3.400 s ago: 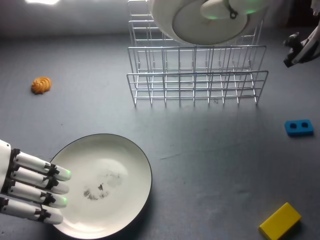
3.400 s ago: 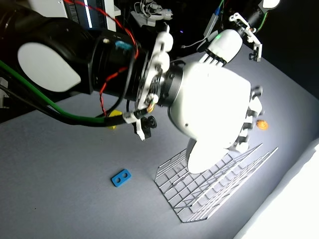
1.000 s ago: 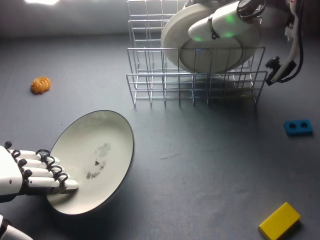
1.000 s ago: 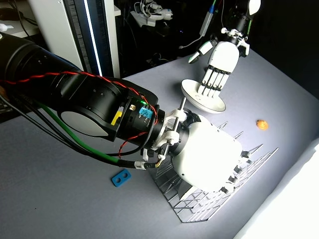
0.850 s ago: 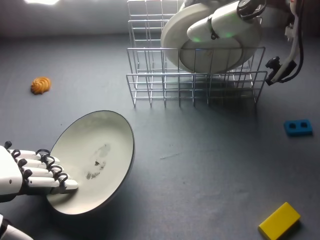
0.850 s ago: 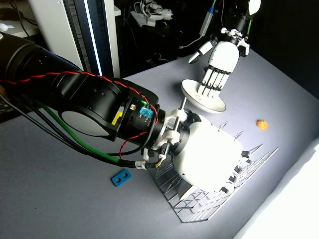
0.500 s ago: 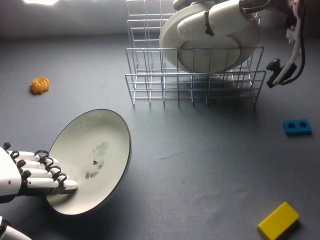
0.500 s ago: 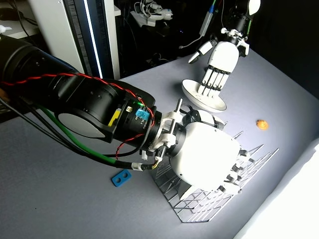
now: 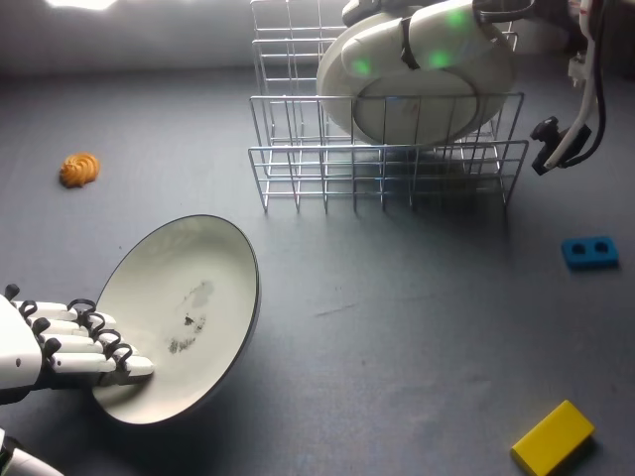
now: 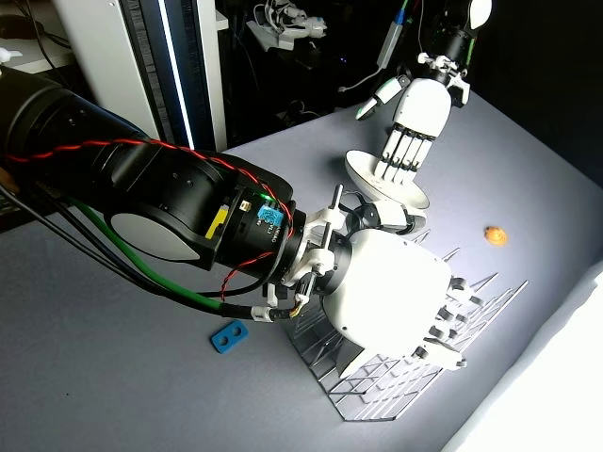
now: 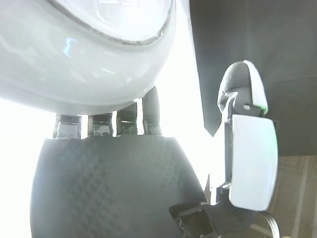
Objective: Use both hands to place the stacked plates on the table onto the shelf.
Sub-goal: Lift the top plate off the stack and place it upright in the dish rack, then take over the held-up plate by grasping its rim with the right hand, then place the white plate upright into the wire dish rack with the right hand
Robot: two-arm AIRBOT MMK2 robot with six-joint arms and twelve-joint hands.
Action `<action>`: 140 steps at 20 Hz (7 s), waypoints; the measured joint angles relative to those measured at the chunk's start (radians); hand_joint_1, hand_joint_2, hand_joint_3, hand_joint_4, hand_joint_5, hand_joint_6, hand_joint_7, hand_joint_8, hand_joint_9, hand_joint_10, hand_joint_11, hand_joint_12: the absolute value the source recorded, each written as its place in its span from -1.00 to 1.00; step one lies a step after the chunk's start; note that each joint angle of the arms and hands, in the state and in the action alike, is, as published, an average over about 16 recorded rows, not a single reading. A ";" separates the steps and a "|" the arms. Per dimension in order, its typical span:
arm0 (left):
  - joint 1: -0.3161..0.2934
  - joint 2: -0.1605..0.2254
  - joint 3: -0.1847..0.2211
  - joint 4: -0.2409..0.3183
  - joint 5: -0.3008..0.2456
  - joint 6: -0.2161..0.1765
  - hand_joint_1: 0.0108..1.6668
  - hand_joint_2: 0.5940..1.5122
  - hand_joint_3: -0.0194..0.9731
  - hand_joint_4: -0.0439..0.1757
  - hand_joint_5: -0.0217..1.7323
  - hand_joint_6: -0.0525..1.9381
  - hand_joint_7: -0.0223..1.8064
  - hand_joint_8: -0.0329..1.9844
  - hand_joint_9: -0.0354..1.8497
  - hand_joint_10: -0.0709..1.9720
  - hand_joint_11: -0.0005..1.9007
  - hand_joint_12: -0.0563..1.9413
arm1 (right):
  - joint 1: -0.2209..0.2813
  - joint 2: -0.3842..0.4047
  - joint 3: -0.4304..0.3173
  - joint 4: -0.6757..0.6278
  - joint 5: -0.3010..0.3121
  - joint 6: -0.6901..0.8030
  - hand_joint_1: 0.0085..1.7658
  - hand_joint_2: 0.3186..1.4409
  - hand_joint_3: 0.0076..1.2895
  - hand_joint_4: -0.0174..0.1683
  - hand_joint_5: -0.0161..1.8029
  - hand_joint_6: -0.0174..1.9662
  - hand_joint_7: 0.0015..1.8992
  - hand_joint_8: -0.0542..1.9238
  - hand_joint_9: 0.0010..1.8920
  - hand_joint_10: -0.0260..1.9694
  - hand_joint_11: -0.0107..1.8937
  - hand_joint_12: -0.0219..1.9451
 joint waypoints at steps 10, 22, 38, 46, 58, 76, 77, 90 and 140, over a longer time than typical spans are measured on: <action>0.000 0.001 -0.001 -0.004 0.001 0.000 -0.99 0.17 -0.93 -0.58 -0.92 -0.97 -0.90 -0.97 -0.88 -0.92 -0.98 -0.89 | 0.019 0.005 -0.008 -0.008 -0.030 -0.012 -0.47 0.26 -0.99 -0.84 -0.69 -0.95 -0.64 -0.93 -0.50 -0.55 -0.93 0.04; -0.018 0.004 -0.014 0.001 0.022 0.000 -0.99 0.18 -0.93 -0.57 -0.92 -0.97 -0.89 -0.97 -0.89 -0.92 -0.98 -0.88 | 0.045 0.014 -0.020 -0.013 -0.034 -0.021 -0.29 0.18 -0.99 -0.84 -0.69 -0.77 -0.68 -0.44 -0.69 -0.27 -0.88 0.26; -0.038 0.004 -0.018 0.005 0.046 -0.001 -0.99 0.19 -0.93 -0.56 -0.91 -0.97 -0.88 -0.96 -0.88 -0.92 -0.98 -0.86 | 0.080 0.033 -0.039 -0.022 -0.031 -0.024 -0.21 0.15 -0.99 -0.83 -0.60 -0.07 -0.60 0.38 -0.61 0.53 -0.69 0.81; -0.053 0.003 -0.020 0.006 0.067 -0.001 -0.99 0.18 -0.93 -0.58 -0.91 -0.96 -0.88 -0.95 -0.88 -0.91 -0.98 -0.84 | 0.101 0.052 -0.072 -0.066 0.009 -0.027 -0.25 0.18 -0.99 -0.83 -0.14 -0.66 -0.20 -0.09 -0.27 0.21 -0.40 0.63; -0.024 0.004 -0.021 -0.007 0.067 -0.001 -0.99 0.16 -0.93 -0.57 -0.93 -0.98 -0.90 -0.97 -0.87 -0.92 -0.98 -0.84 | 0.109 0.065 -0.102 -0.110 0.064 -0.032 -0.28 0.24 -0.99 -0.83 0.13 -0.92 0.13 -0.56 -0.06 -0.17 -0.25 0.44; -0.018 0.004 -0.017 -0.009 0.061 -0.001 -0.99 0.16 -0.93 -0.57 -0.93 -0.98 -0.90 -0.97 -0.87 -0.93 -0.98 -0.84 | 0.089 0.094 -0.246 -0.264 0.121 -0.236 -0.25 0.25 -0.99 -0.82 -0.05 -0.95 -0.22 -0.40 -0.37 -0.11 -0.58 0.44; -0.018 0.004 -0.017 -0.009 0.061 -0.001 -0.99 0.16 -0.93 -0.57 -0.93 -0.98 -0.90 -0.97 -0.87 -0.93 -0.98 -0.83 | 0.081 0.097 -0.267 -0.270 0.132 -0.270 -0.25 0.25 -0.99 -0.82 -0.08 -0.95 -0.25 -0.44 -0.39 -0.16 -0.60 0.40; -0.018 0.004 -0.017 -0.020 0.062 0.000 -0.99 0.16 -0.93 -0.57 -0.92 -0.98 -0.90 -0.97 -0.88 -0.93 -0.98 -0.84 | -0.087 0.026 -0.436 -0.293 0.246 -0.845 0.02 -0.01 -0.99 -0.76 -0.83 -0.95 -0.86 -0.92 -0.88 -0.89 -0.93 -0.72; -0.137 0.026 0.063 -0.107 0.120 -0.003 -0.99 0.16 -0.93 -0.55 -0.88 -0.94 -0.86 -0.96 -0.85 -0.92 -0.98 -0.74 | -0.199 -0.327 -0.196 -0.043 0.251 -1.254 0.34 0.12 -0.99 -0.88 -0.01 -0.58 0.11 -0.24 0.36 -0.97 0.06 -0.08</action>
